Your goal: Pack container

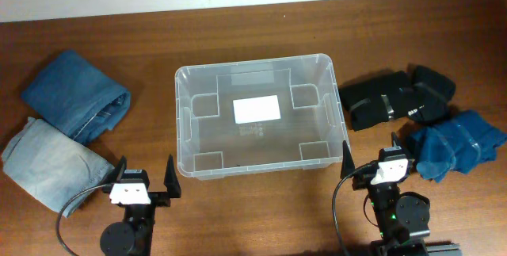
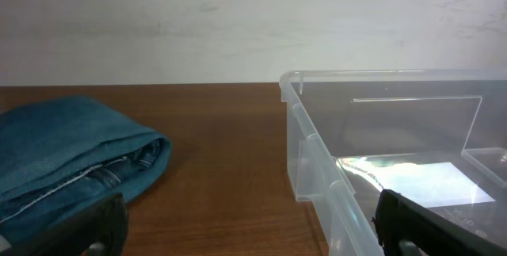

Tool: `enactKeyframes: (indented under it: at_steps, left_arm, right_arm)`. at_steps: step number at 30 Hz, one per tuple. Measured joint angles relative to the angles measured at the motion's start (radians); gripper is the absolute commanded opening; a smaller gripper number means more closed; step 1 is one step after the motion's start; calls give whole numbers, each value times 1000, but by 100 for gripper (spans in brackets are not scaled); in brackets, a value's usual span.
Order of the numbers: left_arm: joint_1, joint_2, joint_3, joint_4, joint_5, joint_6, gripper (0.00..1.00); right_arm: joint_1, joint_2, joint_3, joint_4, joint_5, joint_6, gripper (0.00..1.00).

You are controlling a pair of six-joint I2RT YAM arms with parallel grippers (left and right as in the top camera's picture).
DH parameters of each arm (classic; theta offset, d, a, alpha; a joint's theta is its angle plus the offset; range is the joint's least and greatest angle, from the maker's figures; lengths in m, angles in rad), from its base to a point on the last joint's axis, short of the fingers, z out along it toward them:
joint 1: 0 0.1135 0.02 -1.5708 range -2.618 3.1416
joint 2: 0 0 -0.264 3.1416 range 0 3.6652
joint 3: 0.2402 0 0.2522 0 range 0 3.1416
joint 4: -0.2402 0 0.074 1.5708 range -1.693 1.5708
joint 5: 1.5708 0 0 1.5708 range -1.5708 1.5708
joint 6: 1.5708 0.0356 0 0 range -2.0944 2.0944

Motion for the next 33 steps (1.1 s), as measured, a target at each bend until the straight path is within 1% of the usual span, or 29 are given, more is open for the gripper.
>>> enactKeyframes:
  at_steps: [33]
  left_arm:
    - [0, 0, 0, -3, -21, 0, 99]
  right_arm:
    - [0, 0, 0, 0, -2, 0, 98]
